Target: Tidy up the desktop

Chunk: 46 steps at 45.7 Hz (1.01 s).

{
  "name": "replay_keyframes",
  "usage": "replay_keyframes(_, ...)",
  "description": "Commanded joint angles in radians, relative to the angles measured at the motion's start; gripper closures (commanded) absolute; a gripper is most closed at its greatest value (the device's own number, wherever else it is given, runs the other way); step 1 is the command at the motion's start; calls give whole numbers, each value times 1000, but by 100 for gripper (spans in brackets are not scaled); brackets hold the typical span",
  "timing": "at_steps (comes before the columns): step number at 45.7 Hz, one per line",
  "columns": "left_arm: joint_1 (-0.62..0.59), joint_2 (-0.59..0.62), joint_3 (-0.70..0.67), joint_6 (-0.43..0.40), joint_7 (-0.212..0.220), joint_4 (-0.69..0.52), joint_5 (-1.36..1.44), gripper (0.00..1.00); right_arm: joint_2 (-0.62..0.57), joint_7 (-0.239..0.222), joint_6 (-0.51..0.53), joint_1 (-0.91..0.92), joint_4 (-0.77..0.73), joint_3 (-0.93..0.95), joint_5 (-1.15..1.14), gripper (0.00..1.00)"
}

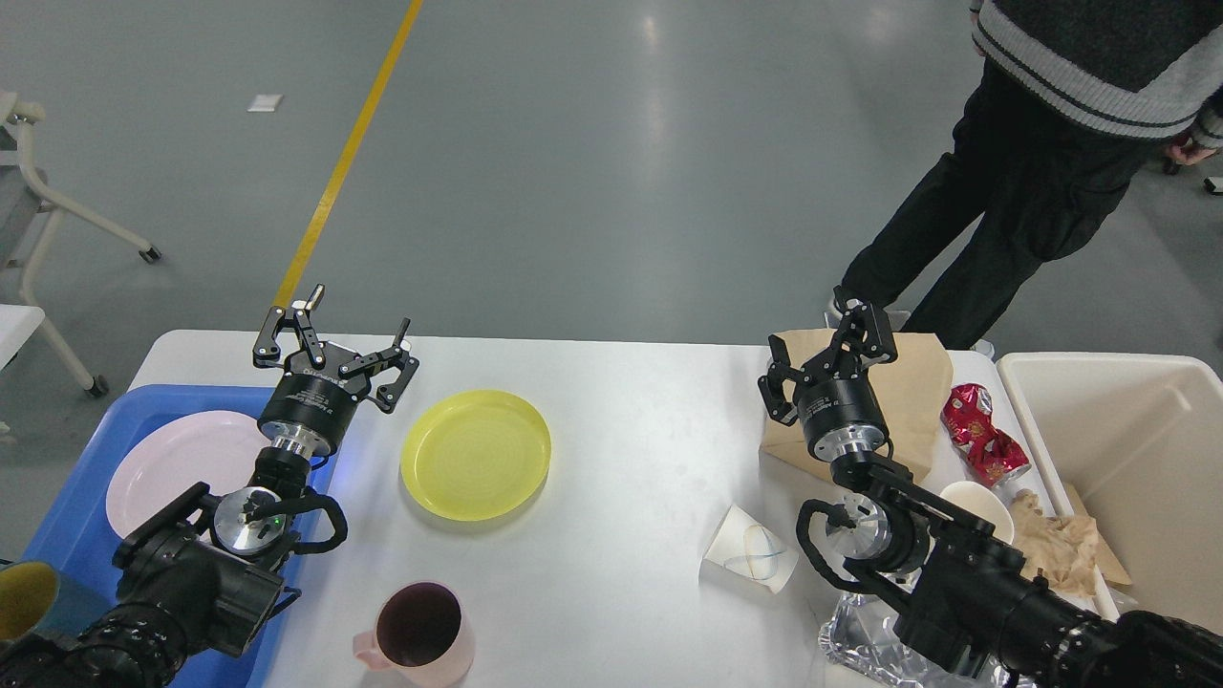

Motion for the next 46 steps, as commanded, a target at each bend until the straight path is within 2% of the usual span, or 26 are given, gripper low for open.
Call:
replay_keyframes(1, 0, 0, 3, 0, 7, 0, 0, 0, 0, 0, 0, 0, 0, 0, 0, 0)
replay_keyframes(27, -5, -29, 2, 10, 0, 0, 0, 0, 0, 0, 1, 0, 0, 0, 0, 0)
replay_keyframes(33, -14, -21, 11, 23, 17, 2, 14, 0, 0, 0, 1, 0, -2, 0, 0, 0)
replay_keyframes(36, -38, 0, 52, 43, 15, 2, 31, 0, 0, 0, 1, 0, -2, 0, 0, 0)
replay_keyframes(41, -121, 126, 150, 113, 15, 2, 70, 0, 0, 0, 1, 0, -2, 0, 0, 0)
replay_keyframes(46, -242, 242, 357, 191, 17, 2, 109, 0, 0, 0, 1, 0, -2, 0, 0, 0)
